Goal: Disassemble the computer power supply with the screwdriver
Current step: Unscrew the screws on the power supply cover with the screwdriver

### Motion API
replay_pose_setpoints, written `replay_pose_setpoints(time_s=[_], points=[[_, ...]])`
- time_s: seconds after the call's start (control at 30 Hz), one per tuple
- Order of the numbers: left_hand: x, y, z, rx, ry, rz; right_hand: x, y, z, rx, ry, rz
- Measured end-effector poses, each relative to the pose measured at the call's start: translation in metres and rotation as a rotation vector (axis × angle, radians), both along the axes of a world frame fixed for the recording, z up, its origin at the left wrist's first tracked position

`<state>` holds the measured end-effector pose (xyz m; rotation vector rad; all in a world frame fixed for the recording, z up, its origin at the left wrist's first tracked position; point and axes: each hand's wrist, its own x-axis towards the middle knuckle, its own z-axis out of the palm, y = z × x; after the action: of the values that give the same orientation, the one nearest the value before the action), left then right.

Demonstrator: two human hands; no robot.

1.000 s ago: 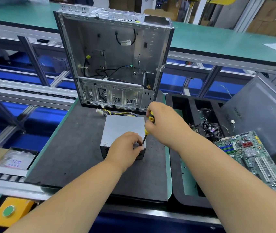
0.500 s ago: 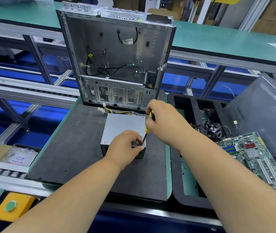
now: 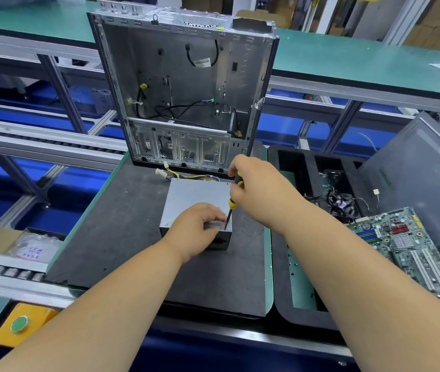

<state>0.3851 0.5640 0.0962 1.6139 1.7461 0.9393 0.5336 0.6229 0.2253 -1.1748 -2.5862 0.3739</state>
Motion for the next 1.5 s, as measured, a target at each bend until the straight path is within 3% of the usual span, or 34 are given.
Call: replay_pose_setpoints(time_s=[0.17, 0.3, 0.47, 0.63, 0.83, 0.93, 1.2, 1.37, 1.5], points=[[-0.014, 0.004, 0.01, -0.119, -0.309, 0.031, 0.003, 0.0, 0.0, 0.083, -0.063, -0.041], [-0.018, 0.006, 0.01, -0.163, -0.423, 0.028, 0.006, 0.004, 0.003, 0.101, -0.14, -0.06], [-0.015, 0.004, 0.01, -0.132, -0.304, -0.024, 0.004, 0.005, 0.0, 0.015, -0.053, -0.033], [0.002, -0.001, 0.0, 0.019, 0.026, -0.038, 0.007, 0.003, -0.004, -0.013, -0.021, -0.039], [0.021, -0.001, -0.005, 0.071, 0.136, 0.097, 0.008, 0.003, 0.001, 0.177, -0.201, -0.05], [0.024, -0.001, -0.003, 0.082, 0.216, 0.117, 0.007, 0.005, 0.004, 0.175, -0.234, -0.026], [0.023, 0.0, 0.001, 0.102, 0.314, 0.083, 0.005, 0.002, 0.003, -0.009, -0.029, 0.025], [0.021, 0.002, 0.0, 0.103, 0.295, 0.077, 0.009, 0.005, -0.001, 0.148, -0.148, 0.003], [0.017, 0.003, 0.001, 0.072, 0.236, 0.066, 0.006, 0.008, 0.001, 0.03, -0.086, 0.023]])
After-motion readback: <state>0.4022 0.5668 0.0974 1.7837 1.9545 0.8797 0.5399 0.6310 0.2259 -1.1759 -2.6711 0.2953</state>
